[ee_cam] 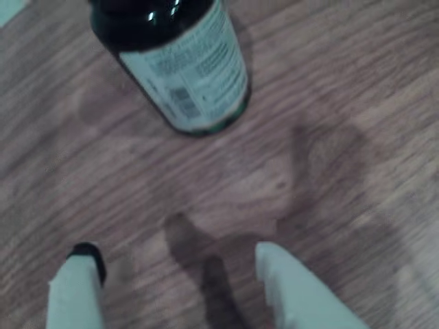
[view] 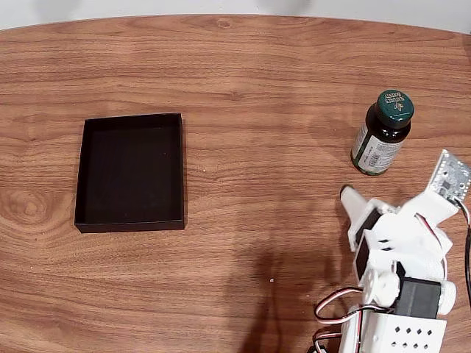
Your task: Pick up the pill bottle and place it in the black box.
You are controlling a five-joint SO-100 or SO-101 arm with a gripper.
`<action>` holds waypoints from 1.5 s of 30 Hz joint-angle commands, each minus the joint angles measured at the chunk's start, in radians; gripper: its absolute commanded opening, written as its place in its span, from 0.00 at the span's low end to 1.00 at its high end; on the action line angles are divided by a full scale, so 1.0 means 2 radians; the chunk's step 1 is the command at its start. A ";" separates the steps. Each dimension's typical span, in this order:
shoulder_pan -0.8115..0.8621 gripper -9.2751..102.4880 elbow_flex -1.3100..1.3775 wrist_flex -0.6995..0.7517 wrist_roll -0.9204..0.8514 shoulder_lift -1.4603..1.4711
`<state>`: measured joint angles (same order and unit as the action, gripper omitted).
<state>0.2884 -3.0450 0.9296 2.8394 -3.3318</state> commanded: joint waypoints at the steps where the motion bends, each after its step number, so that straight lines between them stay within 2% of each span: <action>1: 0.001 0.37 0.008 -0.035 -0.005 -0.002; 11: -0.002 0.45 0.008 -0.067 0.013 -0.002; 23: 0.022 0.48 0.008 -0.123 0.076 -0.002; 45: -0.012 0.48 0.008 -0.113 0.056 0.001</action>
<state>0.2884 -3.0450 0.7102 2.9575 -3.3303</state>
